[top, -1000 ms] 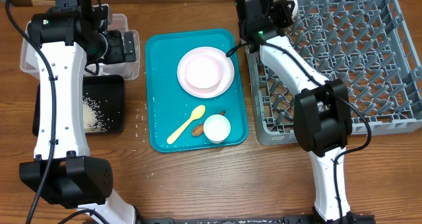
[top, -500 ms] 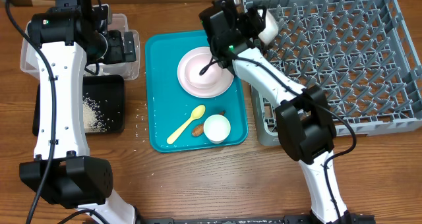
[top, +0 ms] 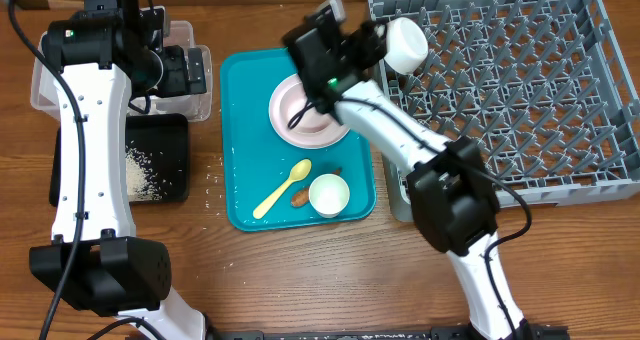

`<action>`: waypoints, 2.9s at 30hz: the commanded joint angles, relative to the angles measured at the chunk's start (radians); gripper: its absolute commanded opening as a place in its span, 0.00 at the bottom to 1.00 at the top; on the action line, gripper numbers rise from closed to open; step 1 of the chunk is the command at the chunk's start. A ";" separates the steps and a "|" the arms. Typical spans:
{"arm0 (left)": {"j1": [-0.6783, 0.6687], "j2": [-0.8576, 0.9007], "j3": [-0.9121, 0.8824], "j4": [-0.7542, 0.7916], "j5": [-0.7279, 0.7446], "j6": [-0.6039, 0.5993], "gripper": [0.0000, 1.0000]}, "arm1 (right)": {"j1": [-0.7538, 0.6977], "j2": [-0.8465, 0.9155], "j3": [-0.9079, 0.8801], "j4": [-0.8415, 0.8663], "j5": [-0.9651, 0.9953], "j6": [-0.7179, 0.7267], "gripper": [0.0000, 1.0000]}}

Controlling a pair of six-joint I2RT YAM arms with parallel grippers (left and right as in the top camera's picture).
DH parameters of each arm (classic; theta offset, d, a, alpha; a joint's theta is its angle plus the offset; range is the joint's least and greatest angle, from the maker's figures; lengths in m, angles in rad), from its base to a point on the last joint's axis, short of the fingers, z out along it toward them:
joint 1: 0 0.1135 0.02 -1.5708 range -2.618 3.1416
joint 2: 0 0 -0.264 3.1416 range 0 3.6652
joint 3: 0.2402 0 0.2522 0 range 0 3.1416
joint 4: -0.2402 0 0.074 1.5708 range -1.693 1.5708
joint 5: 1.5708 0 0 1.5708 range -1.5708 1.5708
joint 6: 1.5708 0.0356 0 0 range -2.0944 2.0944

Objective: Sort waste into correct bins and load items into the dishwasher
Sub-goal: 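Grasp the pink bowl on the white plate with the right gripper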

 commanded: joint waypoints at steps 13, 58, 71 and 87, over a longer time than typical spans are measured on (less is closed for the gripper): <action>-0.001 -0.003 0.003 0.000 -0.003 0.003 1.00 | 0.025 -0.232 0.038 -0.389 -0.895 0.545 0.70; -0.001 -0.003 0.003 0.000 -0.004 0.003 1.00 | -0.130 -0.089 0.124 -0.605 -1.108 0.771 0.50; -0.001 -0.003 0.003 0.000 -0.004 0.003 1.00 | -0.128 -0.087 -0.051 -0.552 -1.005 0.823 0.38; -0.001 -0.003 0.003 0.000 -0.004 0.003 1.00 | -0.129 -0.089 -0.072 -0.499 -1.007 0.815 0.04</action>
